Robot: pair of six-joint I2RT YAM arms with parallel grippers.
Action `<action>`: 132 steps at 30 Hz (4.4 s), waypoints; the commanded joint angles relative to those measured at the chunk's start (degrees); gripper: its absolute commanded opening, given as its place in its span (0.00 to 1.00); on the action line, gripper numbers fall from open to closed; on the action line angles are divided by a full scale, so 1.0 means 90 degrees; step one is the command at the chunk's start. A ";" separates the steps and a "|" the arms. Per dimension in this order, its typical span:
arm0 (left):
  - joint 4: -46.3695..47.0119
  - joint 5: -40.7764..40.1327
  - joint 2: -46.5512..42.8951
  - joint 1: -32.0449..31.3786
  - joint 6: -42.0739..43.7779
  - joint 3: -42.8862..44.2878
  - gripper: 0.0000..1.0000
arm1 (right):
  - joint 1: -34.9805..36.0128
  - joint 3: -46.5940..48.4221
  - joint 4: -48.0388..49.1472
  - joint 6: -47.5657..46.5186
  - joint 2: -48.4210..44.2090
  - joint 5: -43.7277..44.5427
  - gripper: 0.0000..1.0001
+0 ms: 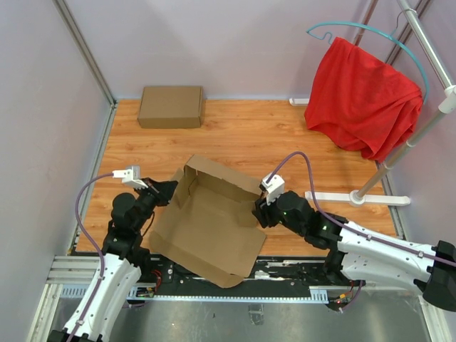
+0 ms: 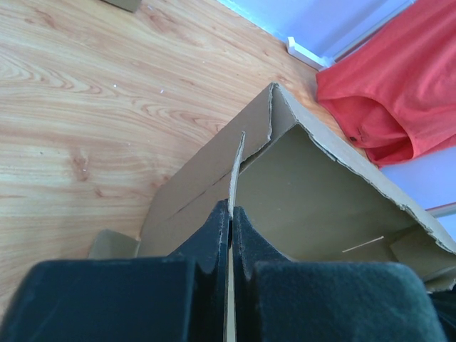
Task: Fold the paper box
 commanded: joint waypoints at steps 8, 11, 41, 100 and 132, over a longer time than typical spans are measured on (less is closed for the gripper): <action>-0.0382 0.0297 -0.0571 -0.0037 -0.0153 -0.0258 0.00 | 0.0608 -0.0032 0.0500 0.1051 0.0659 0.2737 0.36; -0.0479 0.0323 -0.0798 -0.0037 -0.0240 -0.0324 0.00 | 0.0636 -0.0001 0.0460 0.1236 0.0741 0.3132 0.30; 0.1135 0.1429 0.2495 -0.0070 0.0339 0.2466 0.34 | -0.0078 -0.0815 0.4649 -0.1383 0.2244 0.1994 0.04; 0.0539 0.0693 0.3746 -0.1584 0.1484 0.2267 0.17 | -0.0631 0.0301 0.7740 -0.1317 0.5584 0.1105 0.08; 0.0803 -0.2137 0.1004 -0.1942 0.1265 0.1444 0.61 | -0.0581 -0.0595 0.3746 0.0965 0.3215 0.4579 0.01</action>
